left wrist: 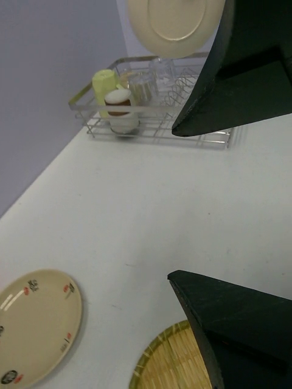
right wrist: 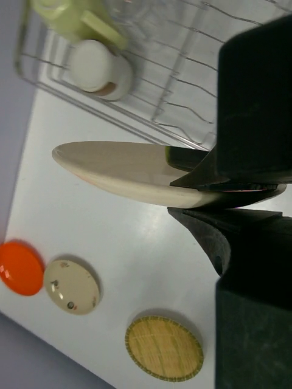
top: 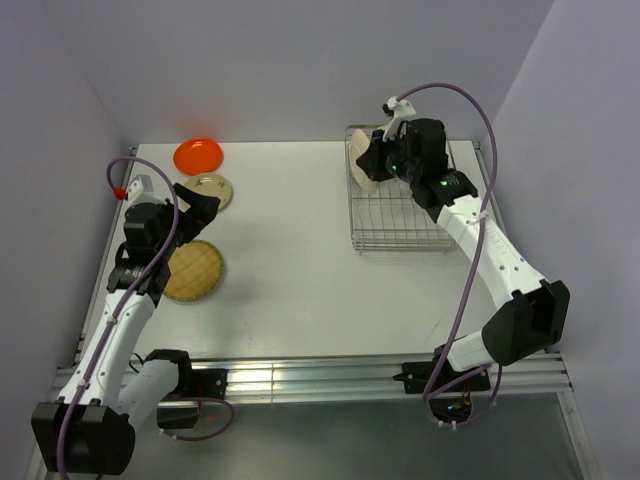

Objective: Load the mixed dishes into the dish rack

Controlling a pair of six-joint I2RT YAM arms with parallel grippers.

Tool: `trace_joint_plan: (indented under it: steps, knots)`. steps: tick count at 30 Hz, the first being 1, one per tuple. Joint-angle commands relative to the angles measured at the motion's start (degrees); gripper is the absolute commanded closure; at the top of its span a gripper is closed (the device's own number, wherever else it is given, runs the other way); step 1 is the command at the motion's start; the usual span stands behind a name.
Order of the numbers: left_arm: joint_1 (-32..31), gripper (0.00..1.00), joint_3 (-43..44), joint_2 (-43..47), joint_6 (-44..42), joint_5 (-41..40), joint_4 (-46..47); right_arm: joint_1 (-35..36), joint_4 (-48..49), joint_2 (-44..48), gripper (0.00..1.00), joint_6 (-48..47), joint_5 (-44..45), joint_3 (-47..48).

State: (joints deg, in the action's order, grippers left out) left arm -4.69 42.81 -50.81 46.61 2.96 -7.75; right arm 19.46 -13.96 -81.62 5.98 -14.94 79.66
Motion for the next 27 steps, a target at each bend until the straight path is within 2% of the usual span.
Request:
trace_joint_plan:
  steps: [1, 9, 20, 27]
  knots:
    - [0.21, 0.01, -1.23, -0.87, -0.03, -0.33, 3.26, -0.3, -10.11, 1.38, 1.0, 10.01, 5.62, 0.68]
    - [0.29, 0.01, -0.44, -2.37, -0.73, 0.2, 2.31, -1.0, -11.88, -1.6, 1.0, 18.88, 7.03, -0.64]
    - [0.29, 0.01, -4.13, 2.82, -0.12, -1.29, 0.1, -1.01, -10.74, -8.72, 1.0, 16.79, 9.84, 1.11]
    - [0.38, 0.01, -3.87, 3.17, -0.47, -1.73, -0.78, -0.83, -8.2, -9.17, 1.0, 14.07, 11.69, 1.29]
